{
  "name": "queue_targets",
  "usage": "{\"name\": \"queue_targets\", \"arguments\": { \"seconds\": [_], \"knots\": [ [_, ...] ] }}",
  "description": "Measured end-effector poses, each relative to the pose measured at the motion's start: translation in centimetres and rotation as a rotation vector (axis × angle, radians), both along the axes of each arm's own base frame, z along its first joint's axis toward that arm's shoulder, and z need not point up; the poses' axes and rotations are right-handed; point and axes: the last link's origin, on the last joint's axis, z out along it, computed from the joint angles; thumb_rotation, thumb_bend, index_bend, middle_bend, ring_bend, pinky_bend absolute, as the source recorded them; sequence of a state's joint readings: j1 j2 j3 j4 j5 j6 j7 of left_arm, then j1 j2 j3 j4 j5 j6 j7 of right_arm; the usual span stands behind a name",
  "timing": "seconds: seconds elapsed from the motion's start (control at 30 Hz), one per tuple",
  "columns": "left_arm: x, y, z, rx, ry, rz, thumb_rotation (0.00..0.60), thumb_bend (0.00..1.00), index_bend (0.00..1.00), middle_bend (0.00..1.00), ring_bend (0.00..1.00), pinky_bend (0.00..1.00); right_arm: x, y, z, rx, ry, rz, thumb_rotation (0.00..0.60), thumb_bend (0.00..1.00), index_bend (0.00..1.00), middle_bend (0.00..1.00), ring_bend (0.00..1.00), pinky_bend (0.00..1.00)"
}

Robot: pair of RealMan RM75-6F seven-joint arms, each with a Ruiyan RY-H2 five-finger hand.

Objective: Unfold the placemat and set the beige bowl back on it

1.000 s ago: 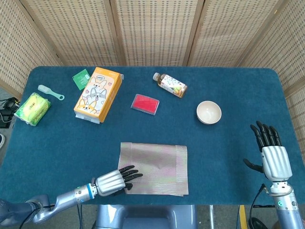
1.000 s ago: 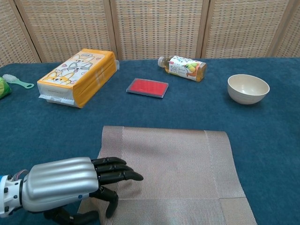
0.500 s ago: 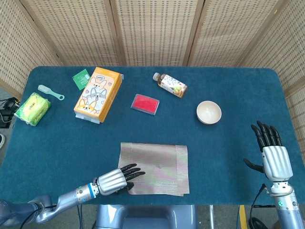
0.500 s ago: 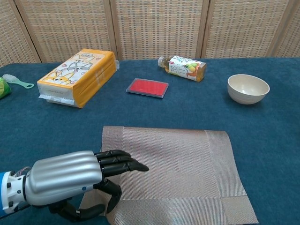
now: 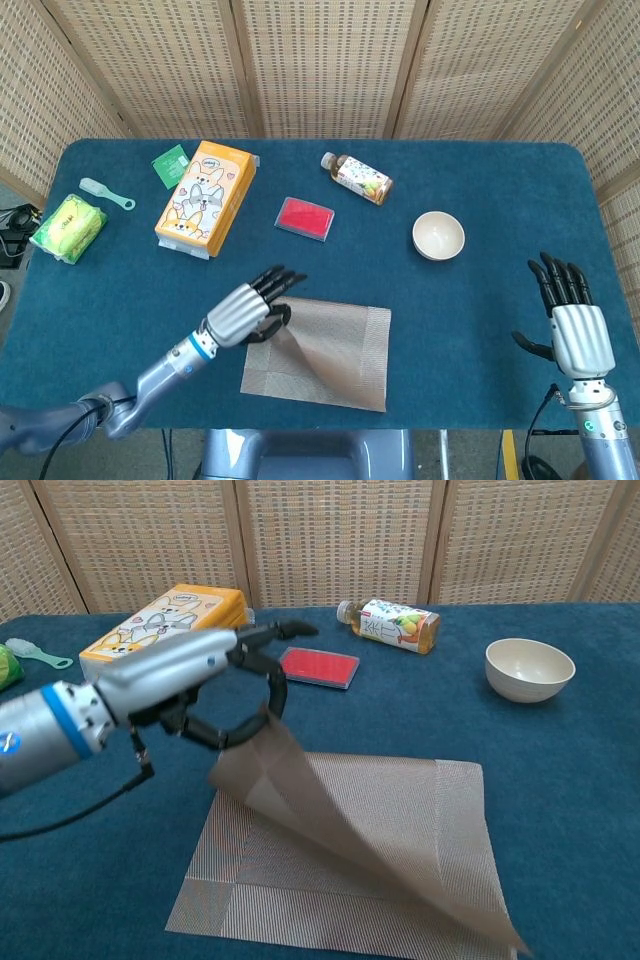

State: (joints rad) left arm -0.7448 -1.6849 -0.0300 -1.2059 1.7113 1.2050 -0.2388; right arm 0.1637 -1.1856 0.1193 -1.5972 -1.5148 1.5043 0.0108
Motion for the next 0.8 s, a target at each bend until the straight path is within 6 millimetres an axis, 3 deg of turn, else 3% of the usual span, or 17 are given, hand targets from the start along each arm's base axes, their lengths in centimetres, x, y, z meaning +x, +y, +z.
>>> {"name": "queue_targets", "arguments": {
  "seconds": [0.13,0.3,0.43,0.6,0.67,0.73,0.77,0.8],
  "knots": [
    [1.5,4.4,1.5,0.056,-0.061,0.127,0.6,0.61,0.78,0.0,0.0,0.0,0.0,0.1,0.2,-0.006,-0.005,0.0,0.6,0.06,0.0,0.0,0.0,0.0],
    [1.7,9.6,2.9,0.131,-0.075,0.28,0.6,0.61,0.78,0.0,0.0,0.0,0.0,0.1,0.3,-0.006,-0.009,0.002,0.6,0.06,0.0,0.0,0.0,0.0],
    [1.0,12.3,3.6,0.191,-0.047,0.36,0.6,0.61,0.78,0.0,0.0,0.0,0.0,0.1,0.4,-0.004,-0.012,0.003,0.6,0.06,0.0,0.0,0.0,0.0],
    [-0.4,14.2,3.8,0.241,-0.014,0.441,0.6,0.61,0.75,0.0,0.0,0.0,0.0,0.0,0.2,0.005,-0.009,0.0,0.6,0.06,0.0,0.0,0.0,0.0],
    [-0.7,14.5,3.7,0.252,-0.01,0.46,0.6,0.55,0.56,0.0,0.0,0.0,0.0,0.0,0.2,0.007,-0.008,-0.001,0.6,0.06,0.0,0.0,0.0,0.0],
    [-0.8,14.7,3.7,0.261,-0.006,0.469,0.6,0.25,0.17,0.0,0.0,0.0,0.0,0.0,0.1,0.009,-0.004,-0.003,0.6,0.06,0.0,0.0,0.0,0.0],
    [-0.9,14.7,3.8,0.266,-0.002,0.468,0.6,0.11,0.04,0.0,0.0,0.0,0.0,0.0,0.1,0.011,-0.002,-0.003,0.6,0.06,0.0,0.0,0.0,0.0],
    [-0.9,14.8,3.8,0.271,0.007,0.466,0.6,0.01,0.0,0.0,0.0,0.0,0.0,0.0,0.0,0.012,0.0,-0.003,0.6,0.06,0.0,0.0,0.0,0.0]
  ]
}}
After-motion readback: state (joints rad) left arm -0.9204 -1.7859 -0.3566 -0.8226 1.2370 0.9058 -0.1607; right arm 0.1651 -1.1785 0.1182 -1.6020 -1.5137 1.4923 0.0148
